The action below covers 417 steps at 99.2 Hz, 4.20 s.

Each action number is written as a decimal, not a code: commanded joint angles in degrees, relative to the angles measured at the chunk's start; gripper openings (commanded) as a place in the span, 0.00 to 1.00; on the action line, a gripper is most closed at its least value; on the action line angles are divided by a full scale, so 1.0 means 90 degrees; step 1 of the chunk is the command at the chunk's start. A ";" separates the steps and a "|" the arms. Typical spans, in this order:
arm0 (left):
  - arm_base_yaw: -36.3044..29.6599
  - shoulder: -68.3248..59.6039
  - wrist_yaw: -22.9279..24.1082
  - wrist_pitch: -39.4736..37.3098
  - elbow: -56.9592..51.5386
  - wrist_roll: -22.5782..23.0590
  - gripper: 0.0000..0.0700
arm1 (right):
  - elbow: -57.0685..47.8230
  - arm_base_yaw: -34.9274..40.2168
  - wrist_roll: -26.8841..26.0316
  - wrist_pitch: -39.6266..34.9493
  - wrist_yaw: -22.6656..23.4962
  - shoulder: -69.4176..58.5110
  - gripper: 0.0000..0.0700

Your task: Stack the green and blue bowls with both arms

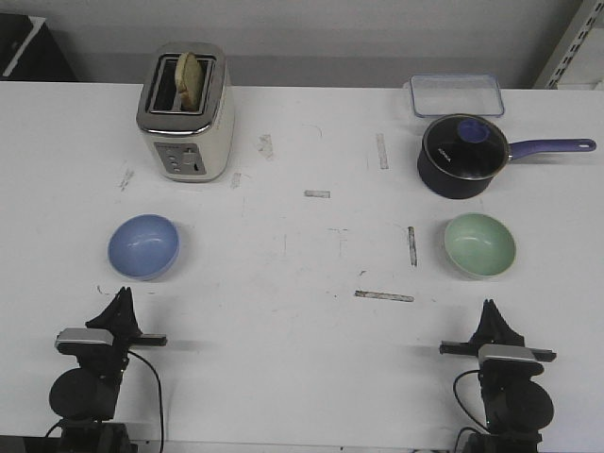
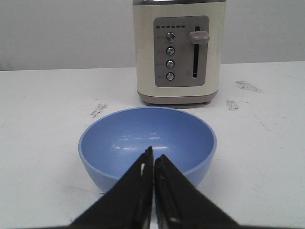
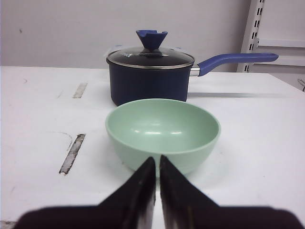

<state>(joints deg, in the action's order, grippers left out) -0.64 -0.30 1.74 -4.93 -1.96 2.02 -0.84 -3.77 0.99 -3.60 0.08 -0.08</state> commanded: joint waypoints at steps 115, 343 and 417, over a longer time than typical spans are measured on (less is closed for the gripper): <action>-0.0007 0.0010 0.0012 -0.0080 0.0136 -0.0012 0.00 | 0.0012 0.0005 -0.0223 0.0403 -0.0010 0.0000 0.02; -0.0007 0.0010 0.0012 0.0061 0.0136 -0.0012 0.00 | -0.7572 -0.1661 0.0896 -0.3682 0.0848 -1.0411 0.01; -0.0007 0.0010 0.0010 0.0061 0.0136 -0.0012 0.00 | -0.8556 -0.0454 -0.0437 -0.4039 0.1676 -0.9073 0.00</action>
<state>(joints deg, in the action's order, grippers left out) -0.64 -0.30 1.74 -3.77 -1.96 2.00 -76.47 -10.59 2.35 -39.66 14.81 -81.60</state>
